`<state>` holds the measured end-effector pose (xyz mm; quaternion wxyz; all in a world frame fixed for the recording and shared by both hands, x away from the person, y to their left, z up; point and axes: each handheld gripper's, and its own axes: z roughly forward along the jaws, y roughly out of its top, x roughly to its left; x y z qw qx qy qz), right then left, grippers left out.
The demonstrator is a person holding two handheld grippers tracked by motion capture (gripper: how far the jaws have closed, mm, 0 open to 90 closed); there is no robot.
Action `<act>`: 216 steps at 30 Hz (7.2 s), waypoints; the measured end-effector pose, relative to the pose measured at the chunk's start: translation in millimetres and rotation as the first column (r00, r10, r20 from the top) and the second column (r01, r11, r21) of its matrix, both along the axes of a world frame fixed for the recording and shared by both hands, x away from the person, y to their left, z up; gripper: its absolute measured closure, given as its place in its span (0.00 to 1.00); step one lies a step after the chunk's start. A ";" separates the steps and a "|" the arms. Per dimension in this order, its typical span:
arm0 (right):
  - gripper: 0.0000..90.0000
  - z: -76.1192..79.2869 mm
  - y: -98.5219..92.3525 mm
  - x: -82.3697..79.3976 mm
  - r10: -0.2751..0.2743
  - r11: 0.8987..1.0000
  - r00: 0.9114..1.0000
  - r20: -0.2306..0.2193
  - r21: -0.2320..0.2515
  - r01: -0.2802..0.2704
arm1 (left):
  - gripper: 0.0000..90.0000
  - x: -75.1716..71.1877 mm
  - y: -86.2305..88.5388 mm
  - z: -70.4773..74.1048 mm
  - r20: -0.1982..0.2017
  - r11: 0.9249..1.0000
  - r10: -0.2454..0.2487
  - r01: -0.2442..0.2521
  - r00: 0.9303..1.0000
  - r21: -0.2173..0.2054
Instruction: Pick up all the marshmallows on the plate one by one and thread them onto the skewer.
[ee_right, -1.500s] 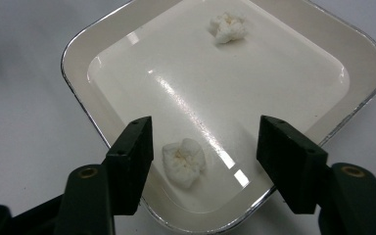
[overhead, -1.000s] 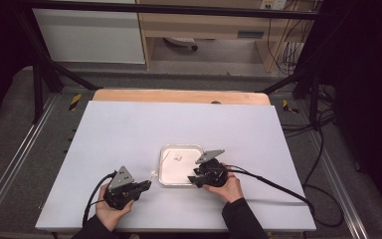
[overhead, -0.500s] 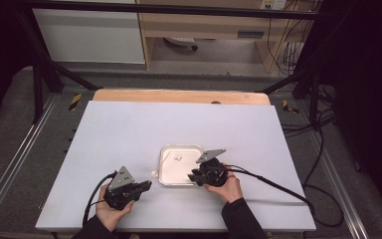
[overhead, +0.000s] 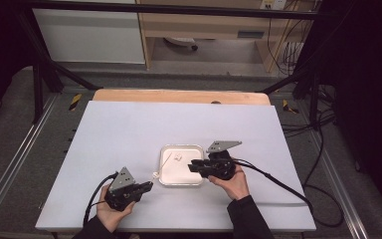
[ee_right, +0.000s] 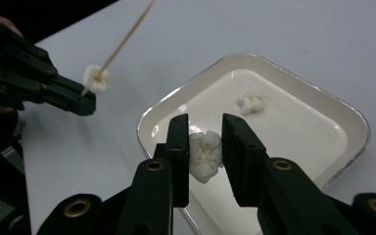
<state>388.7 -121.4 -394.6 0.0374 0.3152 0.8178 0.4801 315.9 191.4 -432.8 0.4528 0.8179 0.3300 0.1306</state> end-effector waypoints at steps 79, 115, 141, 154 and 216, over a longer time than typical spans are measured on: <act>0.88 0.1 42.4 5.2 0.034 0.917 0.998 -0.058 0.399 -0.008 | 0.99 -6.2 -6.6 -3.9 0.026 0.998 -0.015 0.017 1.000 -0.060; 0.89 -10.1 47.9 -3.5 0.049 0.917 0.997 -0.067 0.398 -0.018 | 0.99 -7.1 -7.4 -4.7 0.036 0.999 -0.011 0.013 0.999 -0.048; 0.84 -29.8 57.8 -6.9 0.083 0.939 0.989 -0.121 0.342 -0.037 | 0.98 -2.3 -14.9 -2.6 0.037 0.998 -0.002 0.004 0.999 -0.058; 0.29 -4.3 36.3 -5.1 -0.017 0.980 1.000 0.006 0.196 0.016 | 0.98 -0.4 -7.3 -2.8 0.020 0.998 0.013 -0.012 1.000 -0.067; 0.47 -45.1 66.5 71.6 -0.091 0.966 0.995 0.041 -0.237 0.099 | 0.98 3.4 7.3 -1.5 -0.007 0.999 0.029 -0.029 1.000 -0.034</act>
